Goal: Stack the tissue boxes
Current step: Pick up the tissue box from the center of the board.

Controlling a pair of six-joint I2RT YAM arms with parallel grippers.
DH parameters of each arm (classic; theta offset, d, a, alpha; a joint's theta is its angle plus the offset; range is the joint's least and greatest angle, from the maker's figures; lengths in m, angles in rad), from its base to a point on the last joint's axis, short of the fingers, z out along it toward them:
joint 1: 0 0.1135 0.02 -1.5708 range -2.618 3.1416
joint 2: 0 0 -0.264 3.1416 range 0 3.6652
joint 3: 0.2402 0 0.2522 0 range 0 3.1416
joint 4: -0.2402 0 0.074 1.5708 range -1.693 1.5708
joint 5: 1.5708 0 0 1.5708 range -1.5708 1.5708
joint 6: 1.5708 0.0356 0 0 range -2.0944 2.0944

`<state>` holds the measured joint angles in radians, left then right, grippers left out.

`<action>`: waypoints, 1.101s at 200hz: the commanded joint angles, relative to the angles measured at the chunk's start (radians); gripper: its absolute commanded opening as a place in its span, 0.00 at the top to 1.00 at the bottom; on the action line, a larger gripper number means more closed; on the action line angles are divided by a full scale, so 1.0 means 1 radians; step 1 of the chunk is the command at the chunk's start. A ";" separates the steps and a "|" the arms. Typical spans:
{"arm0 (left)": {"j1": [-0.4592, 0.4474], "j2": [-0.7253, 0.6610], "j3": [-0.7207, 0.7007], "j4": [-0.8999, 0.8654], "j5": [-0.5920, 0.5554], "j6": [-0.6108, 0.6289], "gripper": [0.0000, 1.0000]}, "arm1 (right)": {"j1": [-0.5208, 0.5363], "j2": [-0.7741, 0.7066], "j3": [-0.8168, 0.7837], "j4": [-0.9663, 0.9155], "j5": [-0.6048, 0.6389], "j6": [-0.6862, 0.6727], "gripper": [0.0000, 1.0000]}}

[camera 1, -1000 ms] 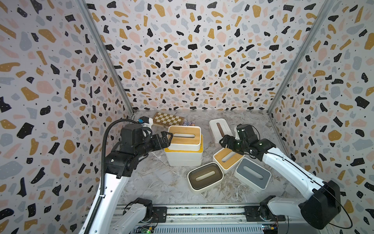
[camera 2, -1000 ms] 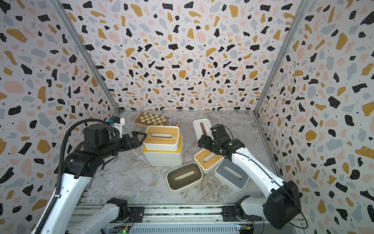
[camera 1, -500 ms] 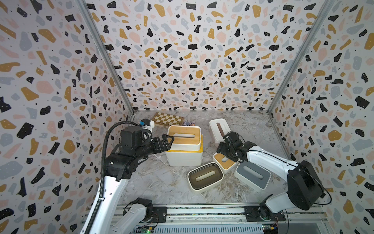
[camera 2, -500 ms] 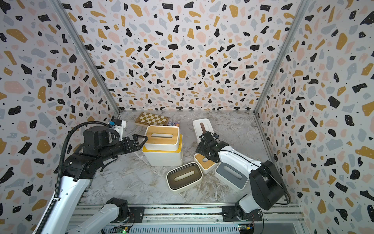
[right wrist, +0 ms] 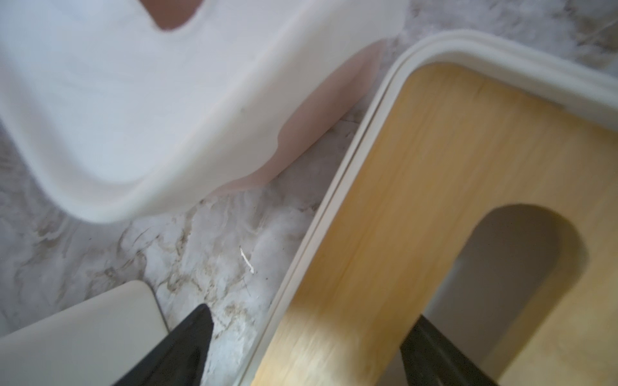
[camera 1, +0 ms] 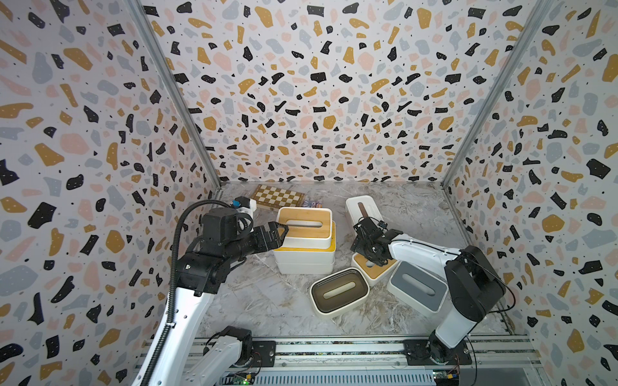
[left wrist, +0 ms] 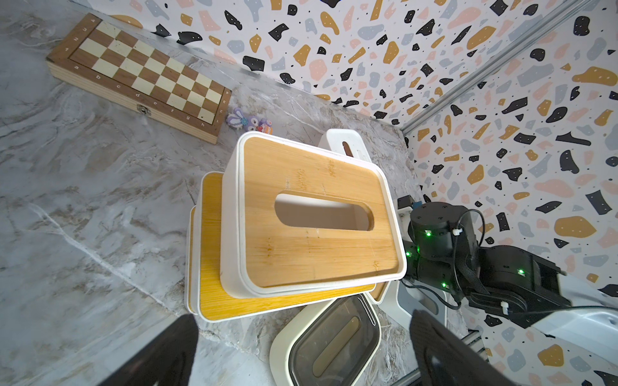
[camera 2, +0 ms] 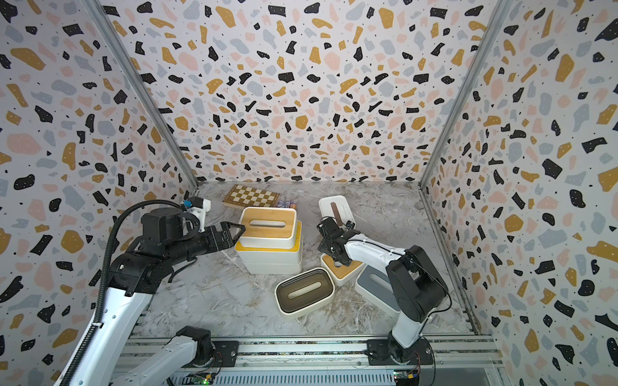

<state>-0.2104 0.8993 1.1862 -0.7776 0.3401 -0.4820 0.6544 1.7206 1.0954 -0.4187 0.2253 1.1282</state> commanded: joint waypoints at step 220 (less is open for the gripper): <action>-0.004 0.002 0.030 0.006 -0.052 0.018 0.00 | -0.046 -0.229 0.008 0.066 0.144 -0.369 0.64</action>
<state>-0.2104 0.9092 1.1866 -0.7780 0.3180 -0.4816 0.6079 1.6081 1.0908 -0.3870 0.3103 0.9016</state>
